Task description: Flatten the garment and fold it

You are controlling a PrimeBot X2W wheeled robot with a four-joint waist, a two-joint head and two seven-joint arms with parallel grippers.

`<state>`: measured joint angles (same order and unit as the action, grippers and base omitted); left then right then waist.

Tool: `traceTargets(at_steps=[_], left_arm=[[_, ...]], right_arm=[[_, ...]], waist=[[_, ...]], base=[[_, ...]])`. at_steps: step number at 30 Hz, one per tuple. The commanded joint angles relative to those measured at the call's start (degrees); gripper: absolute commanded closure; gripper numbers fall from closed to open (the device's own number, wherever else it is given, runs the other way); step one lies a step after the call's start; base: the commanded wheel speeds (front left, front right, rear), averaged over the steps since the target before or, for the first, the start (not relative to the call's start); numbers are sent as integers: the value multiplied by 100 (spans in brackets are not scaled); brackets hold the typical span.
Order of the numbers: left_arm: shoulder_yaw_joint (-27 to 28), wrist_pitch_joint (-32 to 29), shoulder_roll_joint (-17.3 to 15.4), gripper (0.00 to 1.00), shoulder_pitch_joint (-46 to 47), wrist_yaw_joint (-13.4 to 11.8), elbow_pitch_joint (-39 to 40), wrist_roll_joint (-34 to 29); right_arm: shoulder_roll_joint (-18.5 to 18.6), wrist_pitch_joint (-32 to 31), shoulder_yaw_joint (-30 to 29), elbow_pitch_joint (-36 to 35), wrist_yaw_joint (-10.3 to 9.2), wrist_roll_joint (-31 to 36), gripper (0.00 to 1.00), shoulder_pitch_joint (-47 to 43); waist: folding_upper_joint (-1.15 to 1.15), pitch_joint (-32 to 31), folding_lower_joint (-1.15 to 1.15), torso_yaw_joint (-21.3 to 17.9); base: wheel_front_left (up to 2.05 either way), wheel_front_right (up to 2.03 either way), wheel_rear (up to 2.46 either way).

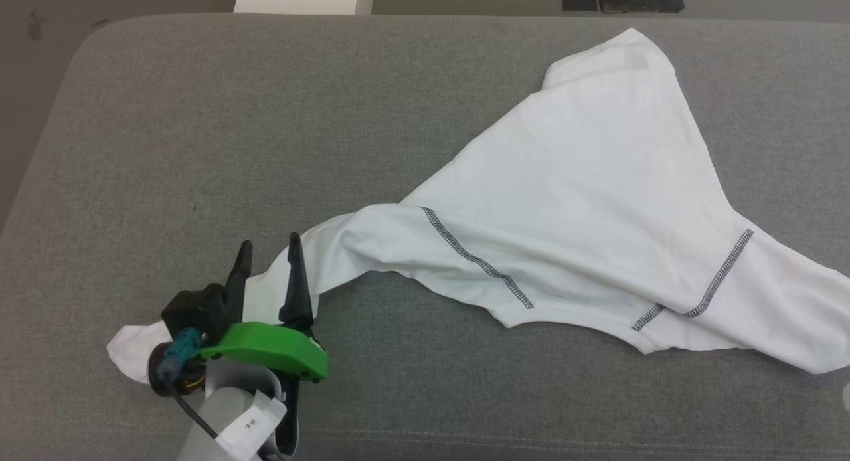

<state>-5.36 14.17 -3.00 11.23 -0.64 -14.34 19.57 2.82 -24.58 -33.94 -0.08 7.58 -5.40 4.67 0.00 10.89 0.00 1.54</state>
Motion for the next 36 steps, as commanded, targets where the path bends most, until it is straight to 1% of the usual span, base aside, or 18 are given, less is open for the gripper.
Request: traceTargets(at_steps=[1, 4, 6, 7, 9, 11, 12, 16, 18, 23, 27, 32, 36], left_arm=[[-97, -50, -5, 0, -17, 57, -19, -23], [-354, -242, 1, 0, -44, 133, -40, 34], [-564, -520, 5, 0, -71, 162, -105, 126], [-800, -901, 8, 0, -92, 196, -185, 261], [-1012, -1266, 10, 0, -85, 163, -243, 398], [-1137, -1536, 11, 0, -33, 36, -299, 473], [-1162, -1641, 11, 0, 9, -69, -335, 500], [-1179, -2024, 11, 0, 234, -400, -551, 516], [-1165, -2183, 12, 0, 376, -482, -659, 558], [-1075, -2460, 12, 0, 715, -594, -948, 749], [-1063, -2895, 12, 0, 934, -698, -1245, 870], [-1087, -2998, 12, 0, 1242, -726, -1420, 883], [-1286, -3360, -76, 0, 1364, -754, -1684, 745]], right_arm=[[6, 293, 104, 13, -9, -51, 0, -11], [6, 857, 393, -72, -9, -45, 0, -129], [6, 1142, 623, -123, -9, -88, 0, -225], [6, 1309, 821, -129, -9, -203, 0, -311], [6, 1409, 1028, -133, -9, -294, 0, -390], [6, 1444, 1196, -129, -9, -352, 0, -454], [6, 1455, 1263, -136, -9, -377, 0, -474], [6, 1437, 1447, -183, -9, -431, 0, -463], [6, 1422, 1510, -198, -9, -444, 0, -434], [6, 1413, 1644, -243, -9, -461, 0, -383], [6, 1404, 1762, -261, -9, -493, 0, -325], [6, 1398, 1894, -282, -9, -522, 0, -267], [6, 1392, 1986, -299, -9, -591, 0, -228]], waist=[[0, -44, 0, -30], [0, -108, 0, -102], [0, -142, 0, -169], [0, -161, 0, -257], [0, -161, 0, -354], [0, -162, 0, -444], [0, -158, 0, -484], [0, -114, 0, -615], [0, -80, 0, -659], [0, 30, 0, -735], [0, 121, 0, -774], [0, 229, 0, -795], [0, 283, 0, -821]], base=[[0, 0, 0], [0, 0, 0], [0, 0, 0], [0, 0, 0], [0, 0, 0], [0, 0, 0], [0, 0, 0], [0, 0, 0], [0, 0, 0], [0, 0, 0], [0, 0, 0], [0, 0, 0], [0, 0, 0]])
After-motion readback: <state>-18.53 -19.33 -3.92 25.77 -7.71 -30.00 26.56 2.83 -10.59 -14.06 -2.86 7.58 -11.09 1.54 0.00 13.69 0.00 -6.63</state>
